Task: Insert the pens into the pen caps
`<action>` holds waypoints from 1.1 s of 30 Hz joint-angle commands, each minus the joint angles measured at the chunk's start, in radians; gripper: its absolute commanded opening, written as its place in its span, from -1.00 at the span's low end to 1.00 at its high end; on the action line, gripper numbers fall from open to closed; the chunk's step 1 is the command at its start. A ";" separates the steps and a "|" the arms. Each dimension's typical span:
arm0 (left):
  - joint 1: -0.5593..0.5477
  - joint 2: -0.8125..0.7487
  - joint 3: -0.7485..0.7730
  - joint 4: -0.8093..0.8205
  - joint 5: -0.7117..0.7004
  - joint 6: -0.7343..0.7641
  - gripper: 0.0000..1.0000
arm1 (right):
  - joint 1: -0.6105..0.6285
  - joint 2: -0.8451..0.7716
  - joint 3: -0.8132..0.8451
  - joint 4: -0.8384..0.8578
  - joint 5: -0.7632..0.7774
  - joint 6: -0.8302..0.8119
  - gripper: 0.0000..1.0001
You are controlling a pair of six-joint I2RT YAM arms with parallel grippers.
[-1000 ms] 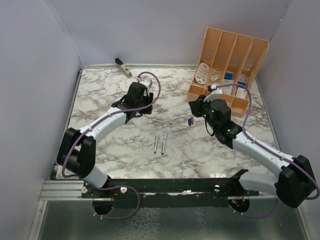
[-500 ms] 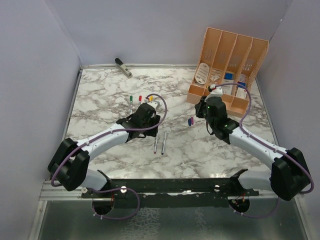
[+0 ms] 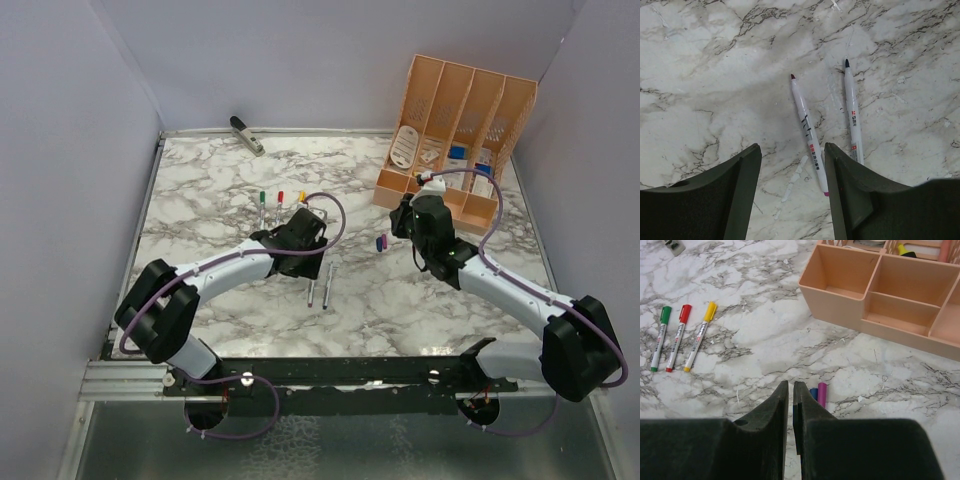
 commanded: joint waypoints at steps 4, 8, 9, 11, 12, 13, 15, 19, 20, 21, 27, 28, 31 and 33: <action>-0.008 0.070 0.081 -0.114 0.034 -0.011 0.12 | -0.002 -0.025 -0.012 0.035 -0.003 0.006 -0.81; -0.010 0.113 0.119 -0.163 0.079 0.007 0.12 | -0.002 -0.021 -0.009 0.025 -0.003 0.009 -0.81; -0.010 0.122 0.128 -0.177 0.084 0.010 0.12 | -0.002 -0.018 -0.008 0.022 -0.003 0.009 -0.81; -0.010 0.136 0.144 -0.199 0.095 0.016 0.12 | -0.002 -0.012 -0.006 0.016 0.003 0.008 -0.81; -0.010 0.141 0.150 -0.205 0.102 0.016 0.13 | -0.002 -0.009 -0.006 0.015 0.008 0.005 -0.81; -0.010 0.144 0.154 -0.206 0.108 0.014 0.12 | -0.002 -0.006 -0.006 0.015 0.015 0.003 -0.81; -0.012 0.150 0.158 -0.210 0.117 0.010 0.12 | -0.003 0.001 -0.005 0.015 0.027 -0.001 -0.81; -0.015 0.159 0.151 -0.216 0.125 0.002 0.10 | -0.002 0.014 0.002 0.015 0.028 -0.003 -0.81; -0.016 0.179 0.149 -0.215 0.129 -0.001 0.09 | -0.002 0.015 0.004 0.016 0.027 -0.004 -0.81; -0.018 0.190 0.149 -0.217 0.133 0.000 0.09 | -0.002 0.016 0.004 0.016 0.027 -0.003 -0.81; -0.021 0.226 0.164 -0.254 0.145 0.015 0.06 | -0.002 0.019 0.004 0.018 0.033 -0.003 -0.81; -0.021 0.234 0.168 -0.260 0.142 0.019 0.06 | -0.003 0.019 0.001 0.017 0.034 -0.003 -0.81; -0.021 0.253 0.182 -0.264 0.137 0.023 0.04 | -0.002 0.021 0.000 0.022 0.034 -0.001 -0.81; -0.020 0.268 0.195 -0.263 0.136 0.024 0.02 | -0.002 0.022 0.001 0.023 0.032 0.000 -0.81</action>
